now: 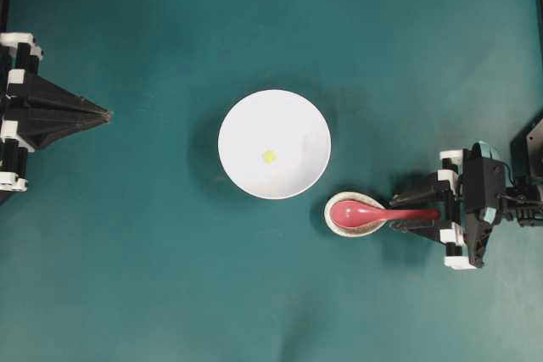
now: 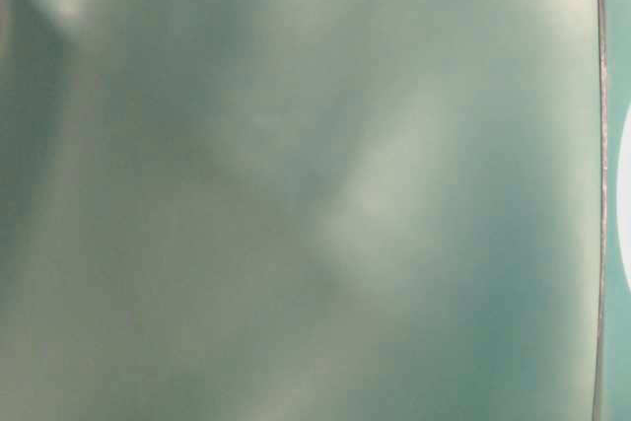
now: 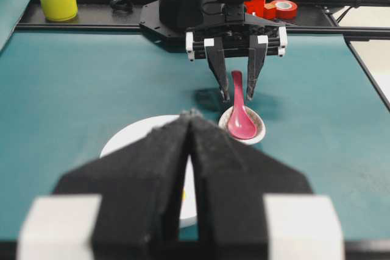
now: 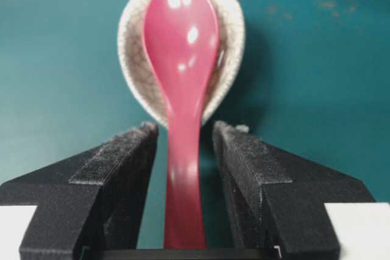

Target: Scoop the yellow hexagonal prism block from the bowl with a spoon using the right arm.

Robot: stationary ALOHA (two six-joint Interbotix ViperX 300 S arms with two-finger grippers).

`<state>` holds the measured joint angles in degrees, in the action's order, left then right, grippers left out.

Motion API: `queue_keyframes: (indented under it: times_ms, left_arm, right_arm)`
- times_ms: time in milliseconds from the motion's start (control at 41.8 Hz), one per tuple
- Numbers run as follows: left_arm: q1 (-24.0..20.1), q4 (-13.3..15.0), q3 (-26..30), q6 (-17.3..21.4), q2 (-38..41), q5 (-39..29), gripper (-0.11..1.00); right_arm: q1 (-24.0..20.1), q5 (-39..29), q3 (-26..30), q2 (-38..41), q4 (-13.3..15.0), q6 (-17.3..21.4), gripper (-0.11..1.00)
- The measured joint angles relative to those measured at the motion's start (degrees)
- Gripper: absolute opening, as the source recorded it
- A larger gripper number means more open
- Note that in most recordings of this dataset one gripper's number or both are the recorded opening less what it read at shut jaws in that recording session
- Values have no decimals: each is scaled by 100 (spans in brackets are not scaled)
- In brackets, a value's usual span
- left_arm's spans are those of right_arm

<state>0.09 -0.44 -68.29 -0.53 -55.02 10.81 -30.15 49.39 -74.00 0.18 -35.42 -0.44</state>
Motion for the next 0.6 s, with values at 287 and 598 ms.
queue_keyframes:
  times_ms: [287,598]
  left_arm:
    - [0,0,0,0,0,-9,1]
    - [0,0,0,0,0,-9,1]
  right_arm:
    - [0,44,0,0,0,0,48]
    - [0,35,0,0,9,0,48]
